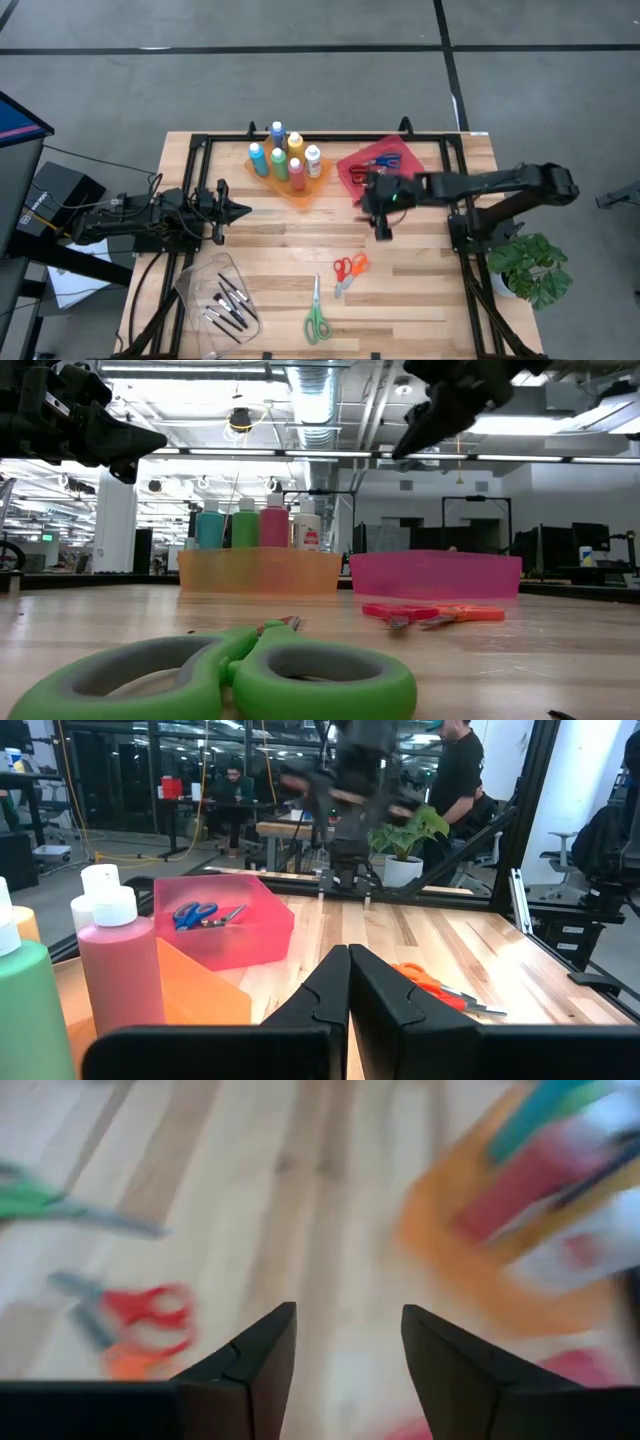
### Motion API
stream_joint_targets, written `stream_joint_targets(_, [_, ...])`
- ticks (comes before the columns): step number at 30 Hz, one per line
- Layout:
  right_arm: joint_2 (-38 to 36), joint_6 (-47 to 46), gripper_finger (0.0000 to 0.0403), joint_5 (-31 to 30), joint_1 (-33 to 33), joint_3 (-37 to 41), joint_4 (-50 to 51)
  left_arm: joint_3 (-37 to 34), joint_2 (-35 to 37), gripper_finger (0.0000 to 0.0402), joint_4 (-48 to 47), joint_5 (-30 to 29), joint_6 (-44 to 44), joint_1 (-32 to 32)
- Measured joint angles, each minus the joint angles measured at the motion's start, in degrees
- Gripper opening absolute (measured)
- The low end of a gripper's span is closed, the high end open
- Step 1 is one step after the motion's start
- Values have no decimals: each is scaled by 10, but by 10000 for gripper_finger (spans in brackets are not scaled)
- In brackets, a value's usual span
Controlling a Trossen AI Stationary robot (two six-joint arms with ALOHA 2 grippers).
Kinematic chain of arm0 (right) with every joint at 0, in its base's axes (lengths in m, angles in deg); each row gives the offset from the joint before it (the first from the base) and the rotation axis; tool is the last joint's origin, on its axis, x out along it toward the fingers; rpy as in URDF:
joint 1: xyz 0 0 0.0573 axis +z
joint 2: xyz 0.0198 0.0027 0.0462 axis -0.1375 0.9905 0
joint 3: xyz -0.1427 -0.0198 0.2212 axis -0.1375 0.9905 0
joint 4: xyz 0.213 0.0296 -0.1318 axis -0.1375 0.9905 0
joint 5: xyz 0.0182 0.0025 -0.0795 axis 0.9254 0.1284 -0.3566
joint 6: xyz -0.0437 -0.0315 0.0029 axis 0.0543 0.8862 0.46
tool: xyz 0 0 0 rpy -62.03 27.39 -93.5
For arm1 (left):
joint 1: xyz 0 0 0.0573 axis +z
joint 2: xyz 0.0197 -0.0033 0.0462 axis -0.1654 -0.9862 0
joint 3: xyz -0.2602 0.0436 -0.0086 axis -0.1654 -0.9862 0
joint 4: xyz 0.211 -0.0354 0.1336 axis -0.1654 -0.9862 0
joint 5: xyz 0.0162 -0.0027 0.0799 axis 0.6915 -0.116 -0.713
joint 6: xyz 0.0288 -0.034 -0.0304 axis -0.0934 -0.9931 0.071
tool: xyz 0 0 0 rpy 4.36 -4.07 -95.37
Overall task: Pick & Place Paint Supplies
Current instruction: Put the orange scissors into the pink bin
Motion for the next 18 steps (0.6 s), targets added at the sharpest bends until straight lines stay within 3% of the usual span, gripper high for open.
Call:
stream_joint_targets(9, [123, -83, 169, -6, 125, 3, -17, 0, 0, 1, 0, 0, 0, 0])
stream_joint_targets(18, [209, -80, 166, 55, 130, 41, -148, 0, 0, 1, 0, 0, 0, 0])
